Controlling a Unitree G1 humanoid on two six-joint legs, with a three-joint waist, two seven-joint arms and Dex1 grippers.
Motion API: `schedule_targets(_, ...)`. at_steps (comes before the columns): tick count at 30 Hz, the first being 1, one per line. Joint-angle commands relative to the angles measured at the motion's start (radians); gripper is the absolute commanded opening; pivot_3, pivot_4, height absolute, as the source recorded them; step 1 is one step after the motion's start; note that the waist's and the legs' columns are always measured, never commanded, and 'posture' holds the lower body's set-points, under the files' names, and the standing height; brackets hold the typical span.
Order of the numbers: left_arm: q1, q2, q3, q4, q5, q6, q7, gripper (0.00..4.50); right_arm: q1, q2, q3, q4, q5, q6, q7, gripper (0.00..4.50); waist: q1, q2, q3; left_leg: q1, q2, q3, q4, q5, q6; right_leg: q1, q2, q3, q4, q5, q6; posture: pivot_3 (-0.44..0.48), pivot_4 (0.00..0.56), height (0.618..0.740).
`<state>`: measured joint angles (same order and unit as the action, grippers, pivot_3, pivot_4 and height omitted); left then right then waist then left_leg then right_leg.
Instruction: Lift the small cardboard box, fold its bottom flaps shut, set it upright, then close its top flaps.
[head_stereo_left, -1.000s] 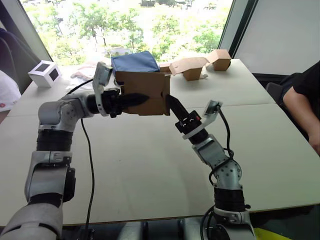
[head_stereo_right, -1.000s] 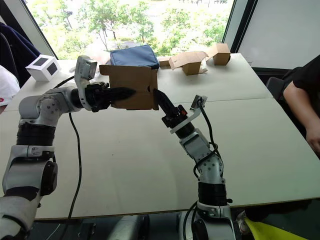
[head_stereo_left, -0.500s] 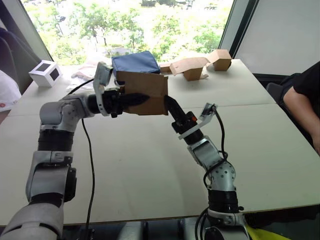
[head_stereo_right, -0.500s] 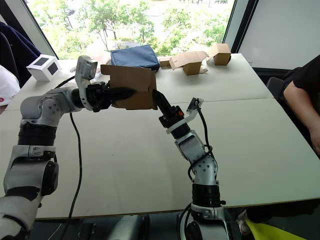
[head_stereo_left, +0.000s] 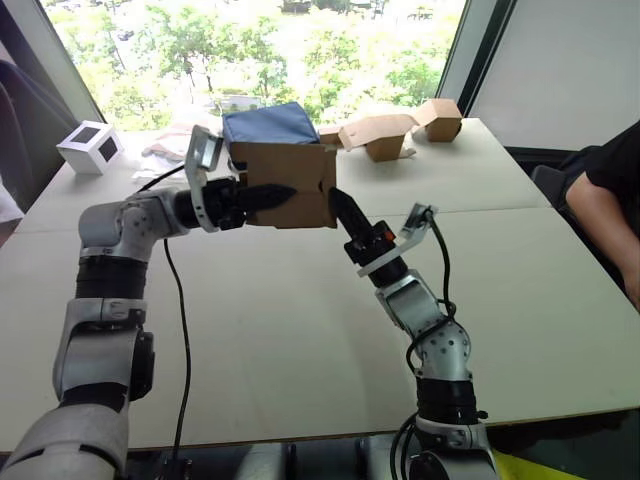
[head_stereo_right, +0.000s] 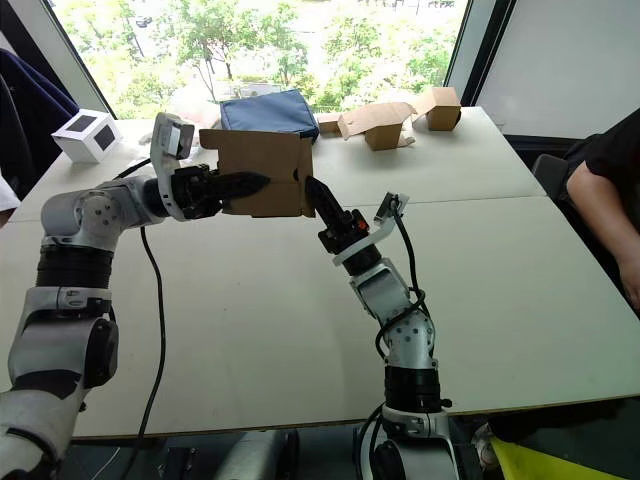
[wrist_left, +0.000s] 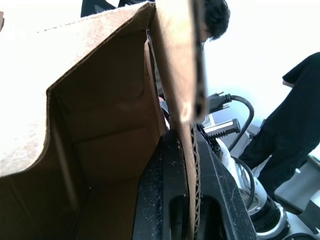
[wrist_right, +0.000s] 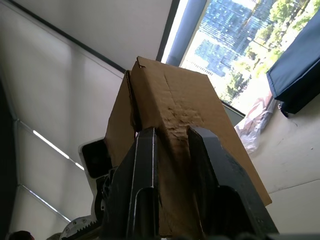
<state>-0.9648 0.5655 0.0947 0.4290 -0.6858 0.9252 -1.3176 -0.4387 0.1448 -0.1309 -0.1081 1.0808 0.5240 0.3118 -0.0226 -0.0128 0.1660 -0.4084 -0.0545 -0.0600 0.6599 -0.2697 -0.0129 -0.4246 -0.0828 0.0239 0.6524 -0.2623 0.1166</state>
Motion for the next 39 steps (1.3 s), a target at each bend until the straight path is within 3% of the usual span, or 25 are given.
schedule_targets(1,-0.032,0.017,0.01,-0.032,-0.02,0.007,-0.025,0.0,-0.036,0.008,0.013,0.001,-0.033,-0.027,0.019,0.94,0.0,0.0,0.0,0.0,0.0,0.0,0.0,0.0,0.0,0.0,0.0,0.0,0.0,0.0,0.0,0.0,0.15,0.74)
schedule_targets(15,-0.015,0.006,0.042,-0.077,-0.043,0.009,-0.003,0.0,0.05,-0.048,0.038,-0.096,-0.011,0.055,0.088,0.94,0.001,0.0,0.0,0.0,0.0,0.0,0.0,0.0,0.0,0.0,0.0,0.0,0.0,0.0,0.0,0.0,0.15,0.74)
schedule_targets(29,-0.014,-0.015,-0.002,-0.05,-0.008,-0.026,-0.012,0.0,0.021,0.051,0.033,-0.091,0.054,0.039,0.028,0.94,0.002,0.0,0.0,0.0,0.0,0.0,0.0,0.0,0.0,0.0,0.0,0.0,0.0,0.0,0.0,0.0,0.15,0.74)
schedule_targets(39,-0.015,-0.024,0.006,-0.039,-0.004,-0.045,-0.005,0.0,0.026,0.038,0.05,-0.094,0.079,0.059,0.036,0.94,0.002,0.0,0.0,0.0,0.0,0.0,0.0,0.0,0.0,0.0,0.0,0.0,0.0,0.0,0.0,0.0,0.15,0.74)
